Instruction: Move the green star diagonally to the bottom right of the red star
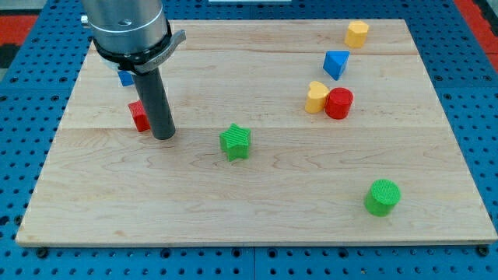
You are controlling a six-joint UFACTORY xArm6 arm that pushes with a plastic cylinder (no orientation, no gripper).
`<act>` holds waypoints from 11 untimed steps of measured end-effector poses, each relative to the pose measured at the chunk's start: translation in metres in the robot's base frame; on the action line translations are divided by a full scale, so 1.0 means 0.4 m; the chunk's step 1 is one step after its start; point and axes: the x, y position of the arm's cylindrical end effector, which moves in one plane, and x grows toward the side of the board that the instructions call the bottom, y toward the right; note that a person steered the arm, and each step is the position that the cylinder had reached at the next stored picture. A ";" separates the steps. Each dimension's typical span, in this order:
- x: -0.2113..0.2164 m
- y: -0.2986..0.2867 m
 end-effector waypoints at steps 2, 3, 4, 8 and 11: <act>-0.020 0.062; -0.029 0.246; 0.005 0.353; 0.098 0.217; 0.313 0.598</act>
